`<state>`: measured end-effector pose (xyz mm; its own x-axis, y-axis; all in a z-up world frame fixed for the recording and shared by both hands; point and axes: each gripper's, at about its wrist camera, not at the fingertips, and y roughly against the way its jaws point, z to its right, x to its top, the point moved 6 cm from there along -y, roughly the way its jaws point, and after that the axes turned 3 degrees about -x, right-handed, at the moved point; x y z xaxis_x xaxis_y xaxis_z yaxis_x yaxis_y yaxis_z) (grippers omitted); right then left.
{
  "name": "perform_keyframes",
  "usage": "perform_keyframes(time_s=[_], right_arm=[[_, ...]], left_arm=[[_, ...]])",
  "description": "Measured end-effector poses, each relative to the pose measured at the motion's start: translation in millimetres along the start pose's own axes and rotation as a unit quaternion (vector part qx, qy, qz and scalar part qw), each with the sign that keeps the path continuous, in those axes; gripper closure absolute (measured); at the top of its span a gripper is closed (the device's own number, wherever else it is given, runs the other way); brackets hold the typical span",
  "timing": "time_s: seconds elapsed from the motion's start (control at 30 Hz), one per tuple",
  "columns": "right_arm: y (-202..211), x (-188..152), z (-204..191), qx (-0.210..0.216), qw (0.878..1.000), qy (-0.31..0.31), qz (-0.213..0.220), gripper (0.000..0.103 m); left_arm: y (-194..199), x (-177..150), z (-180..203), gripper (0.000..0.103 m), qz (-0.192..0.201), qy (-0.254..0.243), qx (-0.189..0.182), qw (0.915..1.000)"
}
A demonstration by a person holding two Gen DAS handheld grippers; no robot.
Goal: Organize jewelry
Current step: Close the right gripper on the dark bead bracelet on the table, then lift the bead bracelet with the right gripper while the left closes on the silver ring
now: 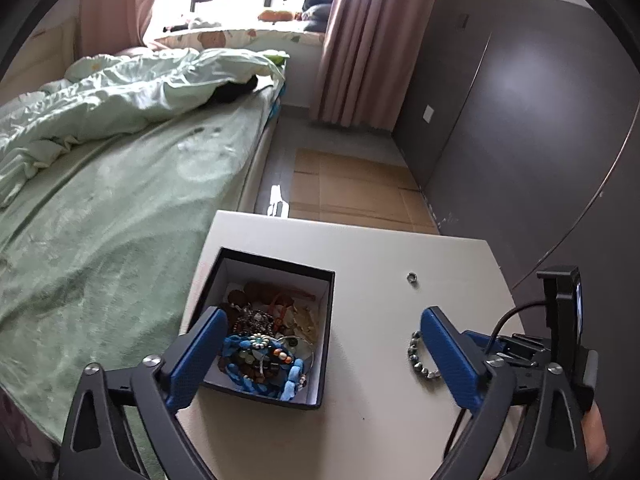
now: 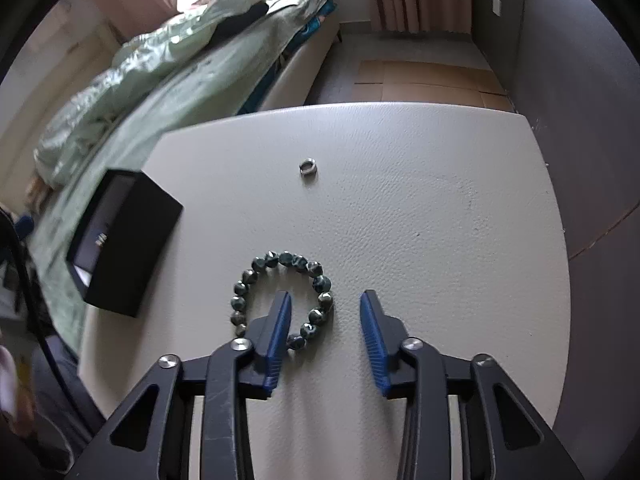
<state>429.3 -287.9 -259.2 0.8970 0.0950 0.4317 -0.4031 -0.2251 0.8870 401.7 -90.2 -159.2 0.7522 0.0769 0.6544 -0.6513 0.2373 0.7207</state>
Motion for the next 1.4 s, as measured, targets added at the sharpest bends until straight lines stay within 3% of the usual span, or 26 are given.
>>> perform_keyframes(time_s=[0.13, 0.17, 0.2, 0.23, 0.6, 0.87, 1.03, 1.4], right_arm=[[-1.2, 1.0, -5.1, -0.038, 0.998, 0.039, 0.006, 0.077], [-1.2, 0.0, -7.2, -0.05, 0.997, 0.056, 0.005, 0.081], [-1.0, -0.1, -7.8, -0.064, 0.995, 0.072, 0.004, 0.092], [-0.5, -0.2, -7.7, -0.067, 0.994, 0.083, 0.002, 0.093], [31.3, 10.4, 11.4, 0.052, 0.998, 0.022, 0.037, 0.093], [59.2, 18.4, 16.6, 0.12, 0.99, -0.013, 0.077, 0.093], [72.7, 28.7, 32.6, 0.159, 0.98, -0.057, 0.104, 0.093], [74.3, 38.2, 72.9, 0.163, 0.969, -0.133, 0.13, 0.093]], left_arm=[[-8.2, 3.7, 2.7, 0.011, -0.002, -0.002, 0.004, 1.0], [-10.4, 4.7, 3.9, 0.014, -0.004, -0.002, 0.005, 1.0], [-12.8, 5.5, 5.5, 0.016, -0.006, -0.002, 0.005, 1.0], [-15.8, 6.5, 7.7, 0.017, -0.009, -0.004, 0.005, 0.9999], [-47.7, 15.8, 41.9, 0.038, -0.036, -0.041, -0.003, 0.9985], [-77.5, 20.5, 67.6, 0.05, -0.057, -0.066, -0.009, 0.9961], [-98.6, 16.2, 84.6, 0.051, -0.069, -0.081, -0.008, 0.9943], [-155.2, 6.6, 106.3, 0.056, -0.111, -0.102, 0.011, 0.9885]])
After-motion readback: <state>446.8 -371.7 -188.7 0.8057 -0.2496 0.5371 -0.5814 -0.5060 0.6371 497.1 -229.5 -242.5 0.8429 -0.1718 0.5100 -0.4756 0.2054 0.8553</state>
